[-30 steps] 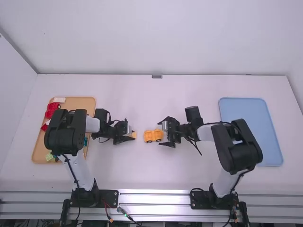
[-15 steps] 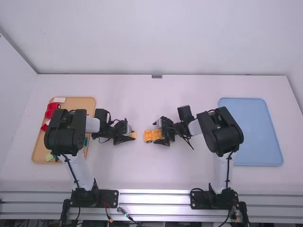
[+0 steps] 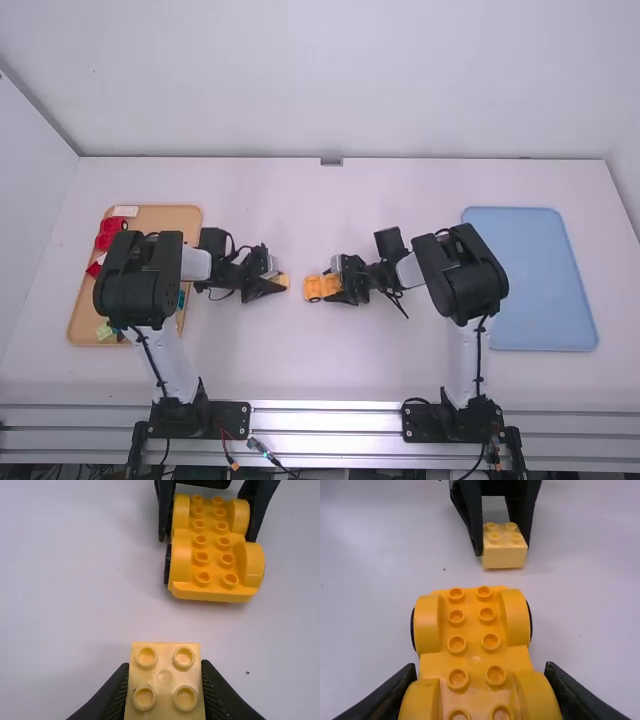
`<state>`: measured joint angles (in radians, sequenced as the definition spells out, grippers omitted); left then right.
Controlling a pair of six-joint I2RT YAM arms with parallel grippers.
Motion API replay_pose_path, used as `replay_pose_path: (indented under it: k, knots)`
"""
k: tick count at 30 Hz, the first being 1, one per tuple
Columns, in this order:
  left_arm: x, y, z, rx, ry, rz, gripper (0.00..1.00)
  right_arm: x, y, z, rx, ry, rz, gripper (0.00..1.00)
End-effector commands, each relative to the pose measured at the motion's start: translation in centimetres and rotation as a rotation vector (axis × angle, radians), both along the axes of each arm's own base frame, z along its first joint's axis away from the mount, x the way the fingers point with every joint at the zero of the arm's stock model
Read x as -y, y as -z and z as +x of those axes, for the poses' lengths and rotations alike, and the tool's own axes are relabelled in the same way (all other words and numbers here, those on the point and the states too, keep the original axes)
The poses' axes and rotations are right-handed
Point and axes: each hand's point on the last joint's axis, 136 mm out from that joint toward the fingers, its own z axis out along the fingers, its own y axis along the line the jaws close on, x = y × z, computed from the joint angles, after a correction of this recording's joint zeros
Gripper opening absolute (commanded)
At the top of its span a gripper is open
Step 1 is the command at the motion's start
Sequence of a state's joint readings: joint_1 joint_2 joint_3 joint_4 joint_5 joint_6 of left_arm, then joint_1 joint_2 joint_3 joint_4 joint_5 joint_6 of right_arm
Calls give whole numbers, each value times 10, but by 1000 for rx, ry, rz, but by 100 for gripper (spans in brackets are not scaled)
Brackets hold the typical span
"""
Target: Assemble lego blocks to make yellow taxi
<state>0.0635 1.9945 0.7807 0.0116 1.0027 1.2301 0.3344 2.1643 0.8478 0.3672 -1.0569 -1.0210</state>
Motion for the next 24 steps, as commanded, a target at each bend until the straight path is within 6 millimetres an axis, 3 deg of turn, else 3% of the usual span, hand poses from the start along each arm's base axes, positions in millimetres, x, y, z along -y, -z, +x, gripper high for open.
replay_pose_path:
  k: [1, 11, 14, 19, 24]
  knots:
    - [1, -3, 0, -33, -7, -40, 2, -1, 1, -2, -17, -10, 13, 55]
    - [10, -23, 5, -17, 6, 3, 2, -1, 2, -1, -44, 6, 3, 52]
    - [13, -27, 7, -32, -29, 58, 2, 0, 4, 1, -58, 25, -11, 57]
    - [31, -51, -3, 26, 4, 86, 2, 2, 13, 3, -86, 68, -65, 57]
    - [44, -61, -6, 121, 41, 73, 2, 3, 14, 5, -97, 104, -61, 56]
